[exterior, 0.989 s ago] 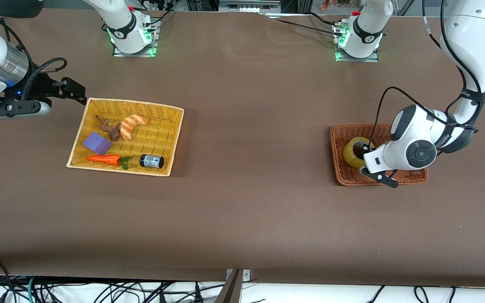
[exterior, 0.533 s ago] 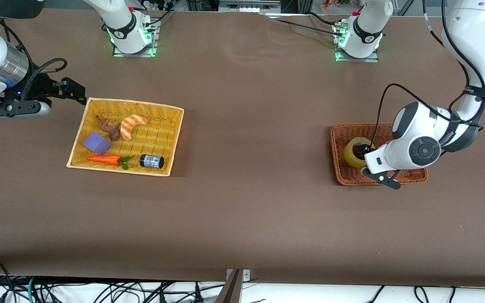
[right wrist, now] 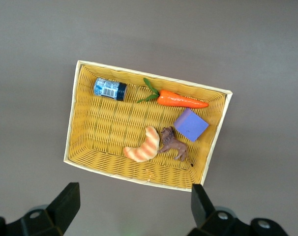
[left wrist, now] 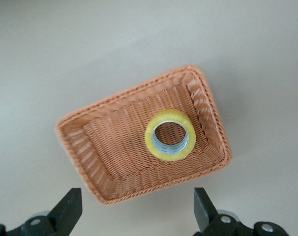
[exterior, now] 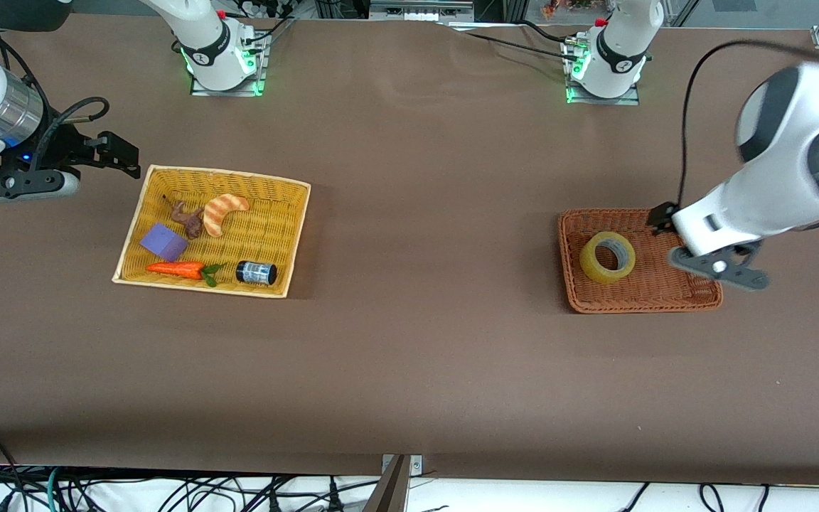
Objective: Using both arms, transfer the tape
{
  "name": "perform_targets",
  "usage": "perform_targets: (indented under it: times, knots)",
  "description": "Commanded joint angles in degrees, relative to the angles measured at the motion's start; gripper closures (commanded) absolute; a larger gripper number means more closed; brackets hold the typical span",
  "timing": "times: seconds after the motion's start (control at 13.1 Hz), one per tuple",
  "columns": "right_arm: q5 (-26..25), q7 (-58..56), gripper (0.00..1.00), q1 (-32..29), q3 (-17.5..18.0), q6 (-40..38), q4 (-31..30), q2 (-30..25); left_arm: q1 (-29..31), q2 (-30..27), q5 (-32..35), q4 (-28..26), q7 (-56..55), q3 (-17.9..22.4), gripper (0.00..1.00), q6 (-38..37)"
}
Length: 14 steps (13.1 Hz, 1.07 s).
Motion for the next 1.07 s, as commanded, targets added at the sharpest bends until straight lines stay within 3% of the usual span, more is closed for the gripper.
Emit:
perform_targets:
  times: [0.0, 0.15, 0.38, 0.61, 0.68, 0.84, 0.99]
  knots:
    - [-0.6, -1.4, 0.00, -0.6, 0.4, -1.0, 1.3, 0.4, 0.8, 1.2, -4.7, 8.3, 0.6, 1.0, 0.00, -5.5]
    - [-0.7, -1.3, 0.00, -0.6, 0.3, -1.0, 1.3, 0.4, 0.4, -1.6, -7.9, 8.5, 0.2, 5.8, 0.00, -5.4]
    - [-1.4, -1.2, 0.00, -0.6, 0.4, -1.0, 1.9, 0.4, -8.7, -3.6, -12.1, 5.9, 1.2, 20.1, 0.00, -4.6]
    - [-1.4, -1.3, 0.00, -0.6, 0.4, -1.0, 1.9, 0.4, -13.2, -11.8, -14.5, -4.2, 0.0, 24.5, 0.00, -1.3]
    - [-1.4, -1.3, 0.00, -0.6, 0.4, -1.0, 1.9, 0.4, -16.0, -14.1, -14.9, -7.3, 0.0, 27.8, 0.00, 0.9]
    - [-1.4, -1.3, 0.00, -0.6, 0.4, -1.0, 1.9, 0.4, -21.6, -14.9, -15.5, -8.8, 0.0, 34.5, 0.00, 1.7]
    - [-1.4, -1.4, 0.00, -0.6, 0.4, -1.0, 1.9, 0.4, -21.6, -14.8, -15.3, -8.5, 0.0, 34.6, 0.00, 1.3]
